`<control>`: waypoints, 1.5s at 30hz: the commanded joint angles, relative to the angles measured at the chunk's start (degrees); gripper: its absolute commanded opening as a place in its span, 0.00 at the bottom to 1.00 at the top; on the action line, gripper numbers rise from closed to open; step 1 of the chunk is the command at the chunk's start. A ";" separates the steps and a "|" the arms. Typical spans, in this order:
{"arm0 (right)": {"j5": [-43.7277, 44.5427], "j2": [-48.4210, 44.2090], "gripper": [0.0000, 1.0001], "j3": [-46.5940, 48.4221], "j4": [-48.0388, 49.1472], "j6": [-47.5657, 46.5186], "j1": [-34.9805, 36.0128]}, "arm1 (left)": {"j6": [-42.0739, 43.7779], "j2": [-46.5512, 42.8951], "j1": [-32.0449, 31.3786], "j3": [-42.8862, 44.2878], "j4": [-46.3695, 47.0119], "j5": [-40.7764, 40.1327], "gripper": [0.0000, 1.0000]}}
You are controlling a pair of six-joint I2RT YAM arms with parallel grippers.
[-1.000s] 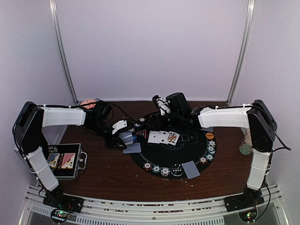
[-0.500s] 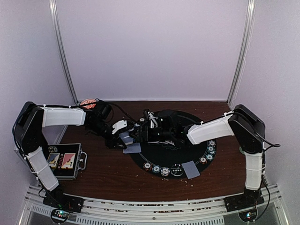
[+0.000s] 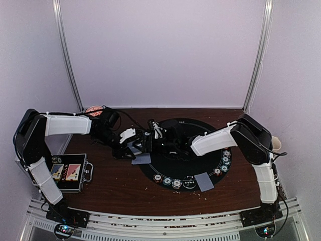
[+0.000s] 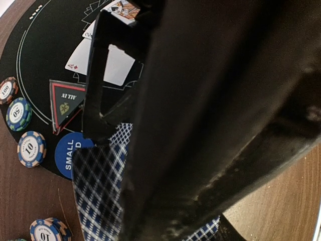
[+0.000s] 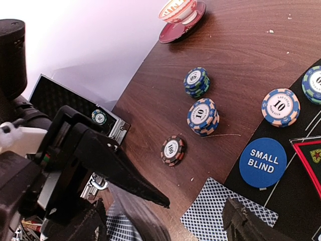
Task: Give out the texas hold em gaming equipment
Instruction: Pick up the poker card from the face-down deck piles.
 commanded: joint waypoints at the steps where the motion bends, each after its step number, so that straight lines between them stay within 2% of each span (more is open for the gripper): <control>1: 1.64 1.85 0.79 3.36 -1.64 0.18 0.27 | 0.49 -1.99 0.06 0.37 1.05 1.62 0.48; 6: 2.02 2.54 0.74 4.30 -4.04 -0.82 0.27 | 0.50 -1.93 0.06 0.37 1.05 1.65 0.48; 16: 5.96 0.51 0.46 1.44 -5.64 -2.19 -0.25 | 0.50 -1.72 0.07 0.46 1.01 1.62 0.48; 27: 8.13 -2.74 0.35 -0.76 -7.75 -3.43 -0.71 | 0.54 -1.42 0.08 0.60 1.05 1.62 0.48; 35: 6.50 -5.28 0.25 -1.65 -7.97 -3.63 0.14 | 0.42 -1.11 0.06 0.66 1.05 1.56 0.48; 45: 6.73 -8.22 0.05 -3.67 -8.32 -3.10 0.50 | 0.44 -1.04 0.07 0.68 1.05 1.48 0.48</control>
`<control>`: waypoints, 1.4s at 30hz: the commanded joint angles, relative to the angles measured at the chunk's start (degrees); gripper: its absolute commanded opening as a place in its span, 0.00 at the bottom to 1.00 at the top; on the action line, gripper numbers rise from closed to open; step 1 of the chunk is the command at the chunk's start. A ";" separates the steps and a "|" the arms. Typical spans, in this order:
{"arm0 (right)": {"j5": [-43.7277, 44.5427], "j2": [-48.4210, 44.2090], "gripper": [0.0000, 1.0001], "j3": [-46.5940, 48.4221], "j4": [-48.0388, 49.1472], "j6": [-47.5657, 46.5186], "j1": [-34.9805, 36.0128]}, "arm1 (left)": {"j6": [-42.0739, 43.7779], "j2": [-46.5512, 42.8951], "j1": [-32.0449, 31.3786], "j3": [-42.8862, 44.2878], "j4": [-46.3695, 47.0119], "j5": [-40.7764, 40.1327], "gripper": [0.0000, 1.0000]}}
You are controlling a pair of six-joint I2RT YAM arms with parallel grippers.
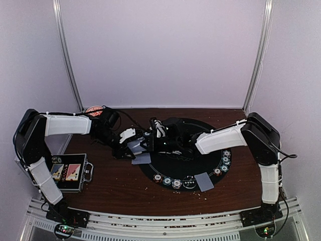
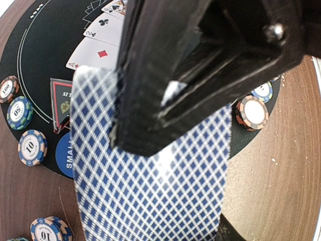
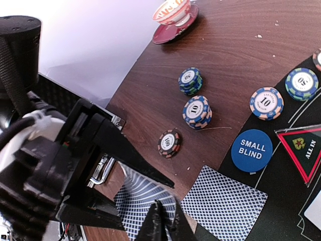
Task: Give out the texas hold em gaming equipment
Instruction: Pick up the poker card from the face-down deck piles.
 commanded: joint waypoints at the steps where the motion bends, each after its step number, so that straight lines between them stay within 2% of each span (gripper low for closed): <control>1: 2.21 -3.10 0.03 -1.73 -1.67 -0.13 0.07 | 0.39 -0.90 -0.05 0.71 1.05 1.88 0.48; 3: 2.08 -3.52 0.00 -1.85 -1.96 -0.18 0.07 | 0.39 -0.83 -0.07 0.72 1.07 1.92 0.48; 14: -1.00 -8.83 0.00 -3.08 -8.18 -3.68 -2.65 | 0.45 -0.99 -0.02 0.64 1.07 1.83 0.48; 20: -7.02 -15.62 0.00 -4.59 -19.98 -12.31 -8.48 | 0.47 -1.27 -0.08 0.55 1.07 1.96 0.48; 22: -9.62 -18.24 0.00 -5.54 -23.65 -16.58 -11.35 | 0.39 -1.20 -0.06 0.63 1.07 1.98 0.48; 27: -9.63 -22.85 0.00 -4.54 -39.48 -30.88 -16.85 | 0.36 -1.22 -0.08 0.64 1.07 1.99 0.48; 32: -8.36 -20.99 0.01 0.67 -55.53 -43.97 -17.58 | 0.36 -1.25 -0.09 0.64 0.94 2.14 0.48; 42: -5.01 -13.38 0.00 7.31 -70.30 -55.37 -17.60 | 0.48 -1.36 -0.09 0.55 0.95 2.23 0.48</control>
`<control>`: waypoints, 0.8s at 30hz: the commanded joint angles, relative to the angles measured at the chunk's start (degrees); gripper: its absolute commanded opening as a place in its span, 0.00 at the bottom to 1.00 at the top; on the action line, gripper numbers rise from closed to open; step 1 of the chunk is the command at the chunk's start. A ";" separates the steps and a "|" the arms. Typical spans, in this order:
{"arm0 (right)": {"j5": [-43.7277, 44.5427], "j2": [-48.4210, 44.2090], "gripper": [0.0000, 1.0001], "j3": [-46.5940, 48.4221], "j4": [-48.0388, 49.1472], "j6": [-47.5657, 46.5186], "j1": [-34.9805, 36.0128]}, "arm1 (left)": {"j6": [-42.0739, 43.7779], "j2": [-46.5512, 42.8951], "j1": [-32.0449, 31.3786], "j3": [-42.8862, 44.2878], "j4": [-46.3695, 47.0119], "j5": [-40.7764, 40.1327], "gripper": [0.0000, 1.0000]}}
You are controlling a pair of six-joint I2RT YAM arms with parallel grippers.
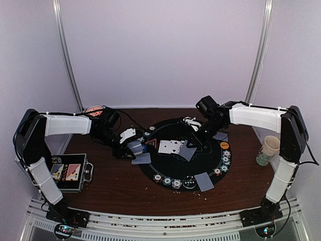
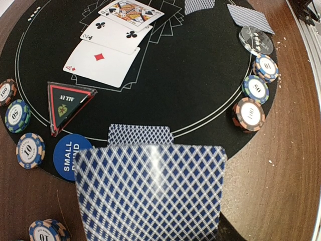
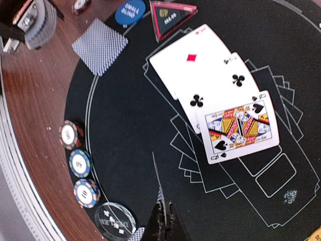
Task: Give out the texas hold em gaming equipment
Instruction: Pick up the poker card from the face-down deck piles, then place the poker card in the community card area.
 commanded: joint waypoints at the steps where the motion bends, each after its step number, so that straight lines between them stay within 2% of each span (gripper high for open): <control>1: 2.92 3.30 0.00 3.87 -9.68 -7.59 0.04 | 0.45 -1.27 -0.03 0.59 0.96 1.50 0.48; 6: 4.35 5.47 0.00 6.34 -12.02 -10.25 -0.04 | 0.47 -1.24 -0.10 0.55 0.96 1.40 0.48; 14: 11.75 10.01 0.00 9.37 -11.83 -11.21 -0.70 | 0.46 -0.82 -0.08 0.64 0.98 1.25 0.48; 24: 19.38 13.08 0.02 10.08 -7.82 -13.03 -1.54 | 0.54 -0.30 -0.09 0.72 0.98 0.95 0.48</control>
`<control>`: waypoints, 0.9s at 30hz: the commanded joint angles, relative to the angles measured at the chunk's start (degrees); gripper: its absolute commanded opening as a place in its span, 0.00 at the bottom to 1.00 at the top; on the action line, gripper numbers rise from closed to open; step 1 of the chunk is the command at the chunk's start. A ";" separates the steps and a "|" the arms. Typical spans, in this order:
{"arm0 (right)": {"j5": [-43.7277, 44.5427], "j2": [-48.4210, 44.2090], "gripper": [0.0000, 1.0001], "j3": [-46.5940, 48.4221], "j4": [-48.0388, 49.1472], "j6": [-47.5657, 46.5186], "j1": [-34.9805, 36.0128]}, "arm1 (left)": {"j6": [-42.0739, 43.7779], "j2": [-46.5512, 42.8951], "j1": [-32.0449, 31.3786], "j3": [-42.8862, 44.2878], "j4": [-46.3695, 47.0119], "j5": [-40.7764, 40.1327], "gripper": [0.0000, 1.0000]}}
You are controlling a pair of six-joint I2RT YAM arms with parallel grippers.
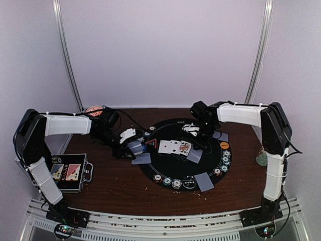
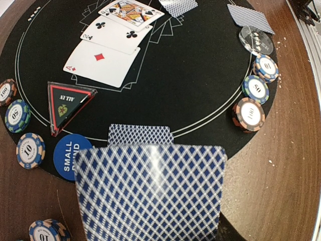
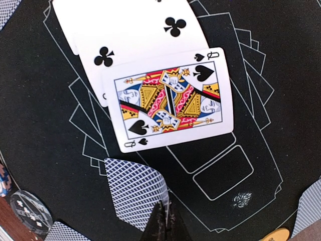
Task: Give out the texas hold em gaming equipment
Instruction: Place the poker card in the community card area.
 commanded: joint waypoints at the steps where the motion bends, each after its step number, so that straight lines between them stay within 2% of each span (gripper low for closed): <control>1: 4.87 0.95 0.04 0.87 1.74 -1.52 -0.28 | 0.54 -0.23 -0.09 0.77 0.98 0.92 0.48; 5: 6.20 0.57 0.08 0.77 3.71 -2.05 -0.30 | 0.54 -0.04 -0.04 0.81 0.96 0.90 0.48; 15: 7.35 -1.38 0.09 -0.28 8.47 -4.11 -0.30 | 0.54 0.02 -0.05 0.81 0.98 0.82 0.48; 27: 11.27 -0.37 0.20 -0.72 11.77 -4.63 -0.21 | 0.54 0.24 -0.08 0.90 0.98 0.74 0.48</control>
